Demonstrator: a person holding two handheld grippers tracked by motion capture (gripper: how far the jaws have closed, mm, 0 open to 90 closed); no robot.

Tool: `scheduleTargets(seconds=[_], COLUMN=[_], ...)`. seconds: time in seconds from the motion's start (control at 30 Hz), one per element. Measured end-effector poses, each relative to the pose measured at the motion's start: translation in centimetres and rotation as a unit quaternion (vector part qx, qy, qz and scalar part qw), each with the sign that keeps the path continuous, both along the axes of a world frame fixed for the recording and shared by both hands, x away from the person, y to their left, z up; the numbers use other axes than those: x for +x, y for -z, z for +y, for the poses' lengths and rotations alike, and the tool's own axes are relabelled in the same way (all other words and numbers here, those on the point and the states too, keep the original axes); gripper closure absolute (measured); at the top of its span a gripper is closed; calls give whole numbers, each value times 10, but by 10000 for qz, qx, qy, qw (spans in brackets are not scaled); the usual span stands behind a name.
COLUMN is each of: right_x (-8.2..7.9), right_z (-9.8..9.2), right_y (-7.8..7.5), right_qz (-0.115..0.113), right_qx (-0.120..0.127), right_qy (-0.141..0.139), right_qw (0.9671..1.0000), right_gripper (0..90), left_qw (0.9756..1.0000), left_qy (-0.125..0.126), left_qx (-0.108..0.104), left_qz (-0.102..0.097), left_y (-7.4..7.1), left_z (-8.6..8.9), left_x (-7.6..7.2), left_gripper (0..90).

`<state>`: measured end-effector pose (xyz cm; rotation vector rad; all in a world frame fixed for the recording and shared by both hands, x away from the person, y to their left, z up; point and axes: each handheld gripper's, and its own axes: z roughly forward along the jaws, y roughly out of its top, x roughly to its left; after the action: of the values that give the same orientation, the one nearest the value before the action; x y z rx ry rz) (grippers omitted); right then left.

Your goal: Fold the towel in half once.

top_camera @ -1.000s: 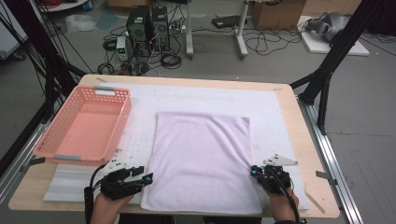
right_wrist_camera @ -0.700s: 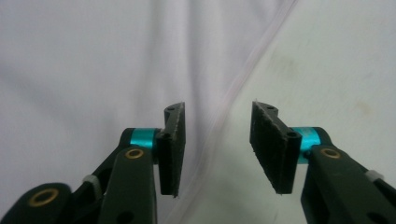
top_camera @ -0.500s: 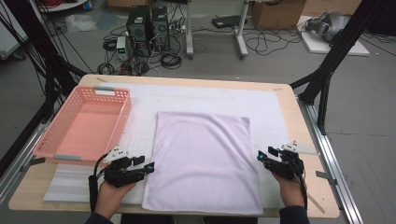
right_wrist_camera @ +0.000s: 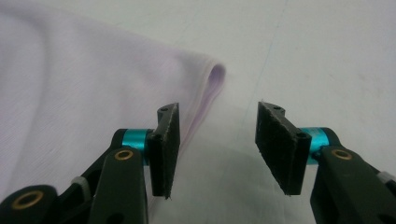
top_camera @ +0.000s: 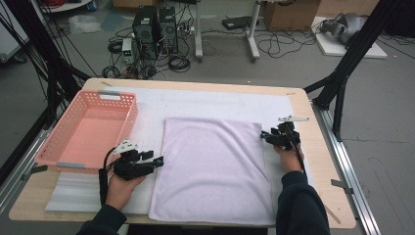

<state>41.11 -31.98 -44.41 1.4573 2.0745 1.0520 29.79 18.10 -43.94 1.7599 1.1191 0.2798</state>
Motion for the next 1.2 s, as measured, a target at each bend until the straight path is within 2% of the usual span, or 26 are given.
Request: scheduleTargets(seconds=[0.1, 0.13, 0.17, 0.2, 0.27, 0.3, 0.33, 0.4, 0.47, 0.5, 0.53, 0.57, 0.63, 0.73, 0.8, 0.87, 0.9, 0.97, 1.0, 1.03, 1.07, 1.1, 1.13, 1.17, 1.2], right_x=[17, 20, 21, 23, 26, 26, 27, 27, 26, 25, 24, 22, 19, 9, 1, -5, -8, -15, -17, -19, -21, -23, -24, -25, -27], right_z=[9, 12, 15, 17, 20, 21, 20, 16, 21, 24, 26, 26, 21, 11, 7, 2, 2, 4, 4, 4, 3, 3, 2, 1, 1], right_y=[5, 6, 6, 6, 2, 0, -1, 0, 2, 2, 0, -2, -7, -16, -19, -22, -23, -25, -26, -26, -26, -25, -25, -24, -23], right_qz=[109, 41, 14, 44, 21, -71, -145, -154, -204, -255, -314, -332, -306, -413, -465, -250, -207, -353, -395, -383, -393, -400, -394, -399, -396], right_qx=[144, 11, -36, 18, -365, -678, -785, -657, -818, -942, -1057, -1078, -879, -550, -430, -283, -270, -328, -358, -358, -353, -335, -328, -311, -292], right_qy=[-57, -50, -85, -206, -285, -192, -102, 99, 179, 194, 265, 319, 321, 282, 231, 68, -22, -100, -146, -143, -164, -171, -161, -165, -161], right_qw=[9998, 10000, 10000, 9998, 9989, 9975, 9968, 9977, 9963, 9950, 9935, 9931, 9951, 9972, 9977, 9993, 9994, 9988, 9985, 9985, 9985, 9985, 9986, 9986, 9987], right_gripper=[587, 670, 814, 867, 879, 880, 880, 879, 859, 808, 713, 671, 623, 600, 598, 589, 593, 609, 609, 609, 609, 608, 608, 607, 606], left_qw=[10000, 10000, 10000, 10000, 9999, 9999, 9999, 9999, 9999, 9999, 9999, 9999, 9997, 9995, 9990, 9985, 9982, 9969, 9965, 9960, 9951, 9936, 9928, 9918, 9894], left_qy=[-37, -41, -39, -67, -65, -64, -64, -47, -45, -59, -77, -87, -92, -256, -405, -534, -573, -701, -747, -748, -720, -714, -620, -595, -670], left_qx=[-9, 20, 62, 56, 92, 95, 102, 100, 119, 96, 71, 69, 200, 91, 104, 118, 178, 360, 365, 436, 600, 861, 1021, 1133, 1286], left_qz=[-61, -60, -47, -45, -27, -25, -41, -32, -27, -33, -52, -81, -53, -183, -143, -43, 5, 62, 111, 222, 307, 171, 41, -44, -117], left_y=[1, 1, 2, 2, 3, 2, 2, 2, 3, 3, 3, 4, 2, -3, -4, -1, 0, 4, 6, 9, 11, 12, 12, 11, 11], left_z=[-1, -1, -1, -1, -1, -1, -1, -1, -1, -2, -1, -1, -2, -4, -8, -11, -14, -19, -22, -25, -29, -33, -36, -38, -39], left_x=[6, 7, 8, 8, 8, 7, 7, 5, 6, 7, 8, 9, 16, 34, 51, 68, 77, 92, 97, 102, 106, 106, 106, 105, 105], left_gripper=[447, 447, 447, 446, 445, 445, 445, 445, 443, 439, 434, 434, 432, 434, 447, 482, 488, 525, 527, 533, 548, 593, 678, 819, 847])
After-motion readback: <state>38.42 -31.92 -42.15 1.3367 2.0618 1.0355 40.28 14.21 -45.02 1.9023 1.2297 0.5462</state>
